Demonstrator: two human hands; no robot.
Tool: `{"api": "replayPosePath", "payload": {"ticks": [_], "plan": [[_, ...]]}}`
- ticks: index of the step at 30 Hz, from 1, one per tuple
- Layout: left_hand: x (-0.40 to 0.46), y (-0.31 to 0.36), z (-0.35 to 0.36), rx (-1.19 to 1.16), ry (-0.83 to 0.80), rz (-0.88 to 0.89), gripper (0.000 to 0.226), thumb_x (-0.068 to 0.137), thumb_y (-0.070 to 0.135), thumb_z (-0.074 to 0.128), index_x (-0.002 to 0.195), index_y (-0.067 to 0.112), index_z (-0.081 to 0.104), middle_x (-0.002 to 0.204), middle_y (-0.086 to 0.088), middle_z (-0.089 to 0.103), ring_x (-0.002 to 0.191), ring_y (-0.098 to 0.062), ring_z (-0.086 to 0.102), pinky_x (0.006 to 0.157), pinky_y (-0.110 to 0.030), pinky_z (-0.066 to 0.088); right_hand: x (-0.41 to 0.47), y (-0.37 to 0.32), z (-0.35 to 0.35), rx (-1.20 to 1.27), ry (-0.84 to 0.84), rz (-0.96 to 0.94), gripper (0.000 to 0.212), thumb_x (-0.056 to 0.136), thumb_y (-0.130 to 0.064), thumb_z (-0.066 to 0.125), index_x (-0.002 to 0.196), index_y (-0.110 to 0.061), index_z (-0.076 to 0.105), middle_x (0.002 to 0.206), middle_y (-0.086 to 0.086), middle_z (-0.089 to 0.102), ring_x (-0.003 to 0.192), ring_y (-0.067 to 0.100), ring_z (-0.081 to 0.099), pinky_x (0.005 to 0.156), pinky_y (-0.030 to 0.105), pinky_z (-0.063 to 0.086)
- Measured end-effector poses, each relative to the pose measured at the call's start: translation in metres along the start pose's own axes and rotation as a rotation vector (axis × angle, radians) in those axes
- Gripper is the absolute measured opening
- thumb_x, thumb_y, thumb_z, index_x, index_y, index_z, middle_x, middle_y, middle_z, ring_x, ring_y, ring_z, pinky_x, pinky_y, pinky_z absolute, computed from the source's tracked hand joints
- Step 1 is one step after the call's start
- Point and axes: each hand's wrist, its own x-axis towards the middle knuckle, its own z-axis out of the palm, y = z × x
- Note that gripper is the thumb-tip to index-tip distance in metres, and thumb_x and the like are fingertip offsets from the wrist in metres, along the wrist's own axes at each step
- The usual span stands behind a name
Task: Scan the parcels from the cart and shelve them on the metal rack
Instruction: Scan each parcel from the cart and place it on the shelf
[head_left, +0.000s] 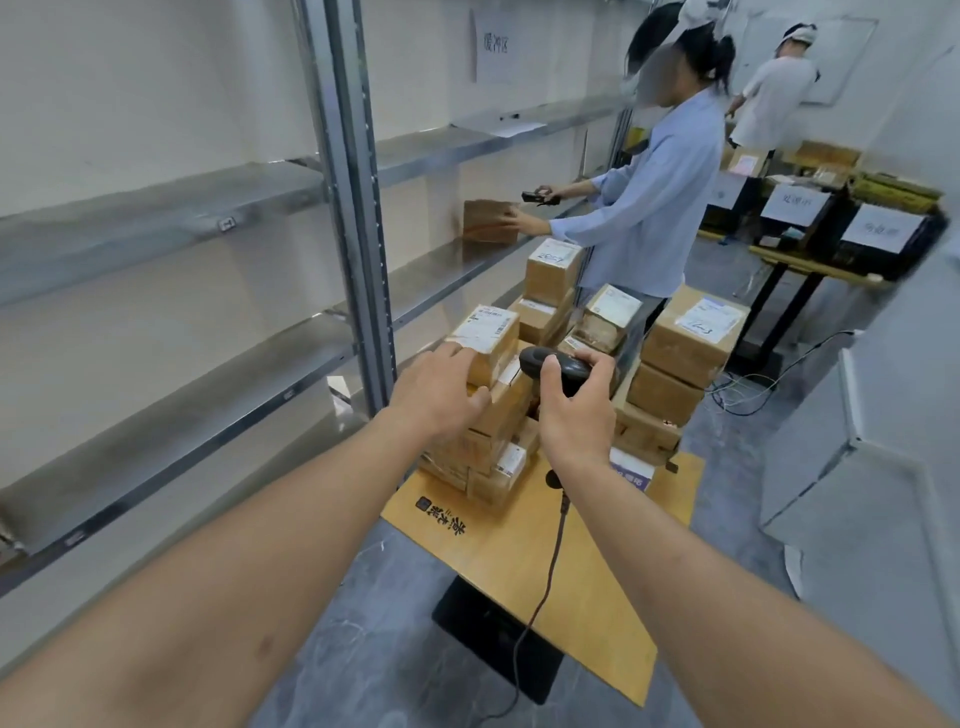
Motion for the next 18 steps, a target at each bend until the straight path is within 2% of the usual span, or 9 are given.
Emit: {"api": "replayPosePath", "payload": {"ticks": [6,11,13,16,18], "plan": [[0.065,-0.026,0.015,-0.038,0.009,0.026,0.072,0.094,0.058,0.062,0.153,0.021,0.047,0.158,-0.002,0.045,0.137,-0.029,0.049,0.108,-0.049,0.05,0.043,0.0,0.039,-0.038,0.076,0.032,0.034,0.103,-0.056,0.051,0.13,-0.037,0.042,0.103,-0.008,0.066,0.093,0.021,0.066,0.085,0.046,0.055],[0.111,-0.041,0.029,-0.058,-0.05,0.042,0.081,0.09,0.069,0.063,0.152,0.019,0.046,0.157,-0.006,0.043,0.138,-0.032,0.047,0.108,-0.049,0.046,0.071,-0.005,0.07,-0.062,0.136,0.063,0.034,0.105,-0.052,0.052,0.132,-0.033,0.044,0.099,-0.019,0.059,0.096,0.017,0.062,0.08,0.035,0.045],[0.124,-0.045,0.037,-0.091,-0.09,0.038,0.082,0.087,0.073,0.065,0.147,0.02,0.047,0.151,-0.008,0.045,0.133,-0.033,0.05,0.103,-0.049,0.048,0.079,-0.004,0.08,-0.074,0.165,0.075,0.035,0.105,-0.052,0.053,0.133,-0.033,0.045,0.098,-0.019,0.059,0.095,0.016,0.062,0.08,0.034,0.044],[0.138,-0.05,0.048,-0.133,-0.153,0.023,0.079,0.085,0.073,0.069,0.141,0.022,0.045,0.138,-0.009,0.047,0.12,-0.033,0.057,0.087,-0.044,0.05,0.088,-0.002,0.089,-0.094,0.195,0.088,0.035,0.105,-0.051,0.053,0.133,-0.032,0.046,0.096,-0.02,0.058,0.093,0.014,0.06,0.081,0.035,0.044],[0.145,-0.052,0.052,-0.158,-0.165,0.029,0.081,0.083,0.072,0.071,0.141,0.023,0.044,0.135,-0.008,0.046,0.116,-0.033,0.059,0.084,-0.042,0.049,0.093,0.0,0.091,-0.105,0.211,0.098,0.035,0.104,-0.051,0.054,0.132,-0.032,0.046,0.097,-0.022,0.057,0.095,0.015,0.06,0.084,0.037,0.046]]}}
